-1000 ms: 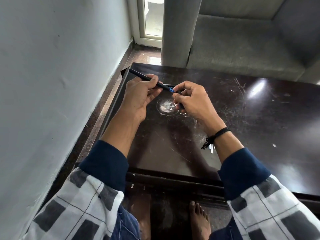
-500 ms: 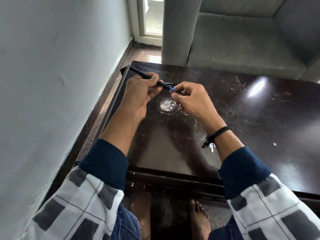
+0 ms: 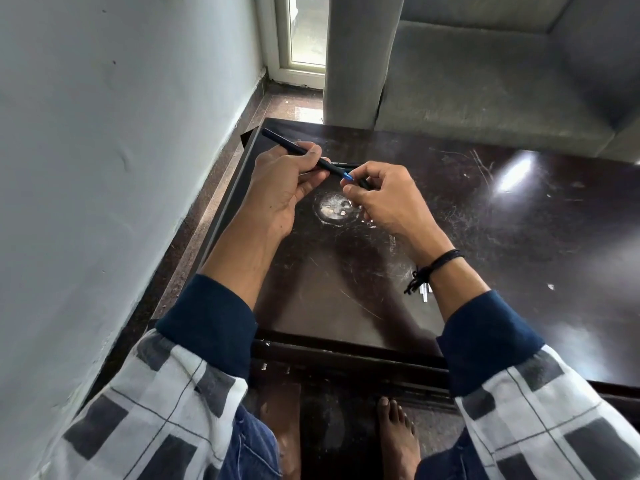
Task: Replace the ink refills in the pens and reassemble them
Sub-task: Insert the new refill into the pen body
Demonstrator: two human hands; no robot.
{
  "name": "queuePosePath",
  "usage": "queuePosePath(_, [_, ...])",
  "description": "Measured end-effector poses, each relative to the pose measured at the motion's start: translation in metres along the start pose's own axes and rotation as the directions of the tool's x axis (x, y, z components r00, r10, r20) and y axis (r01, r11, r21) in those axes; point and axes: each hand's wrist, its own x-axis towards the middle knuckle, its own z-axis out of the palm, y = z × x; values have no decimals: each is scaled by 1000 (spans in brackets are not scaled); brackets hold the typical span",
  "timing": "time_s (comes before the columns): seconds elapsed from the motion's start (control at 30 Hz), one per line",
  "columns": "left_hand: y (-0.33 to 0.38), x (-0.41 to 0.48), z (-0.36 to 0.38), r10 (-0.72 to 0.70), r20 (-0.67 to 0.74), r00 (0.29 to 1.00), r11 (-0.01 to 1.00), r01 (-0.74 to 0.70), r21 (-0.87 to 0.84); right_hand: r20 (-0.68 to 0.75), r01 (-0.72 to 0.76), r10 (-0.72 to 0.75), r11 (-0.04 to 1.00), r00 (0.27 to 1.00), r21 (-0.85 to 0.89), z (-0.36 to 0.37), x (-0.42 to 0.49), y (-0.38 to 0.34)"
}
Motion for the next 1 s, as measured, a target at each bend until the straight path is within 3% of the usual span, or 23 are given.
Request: queuePosePath(1.0, [-3,-1,1,13,59,998,998,-17,54,18,-7,7,1000,1000,-11,-1,-3,-4])
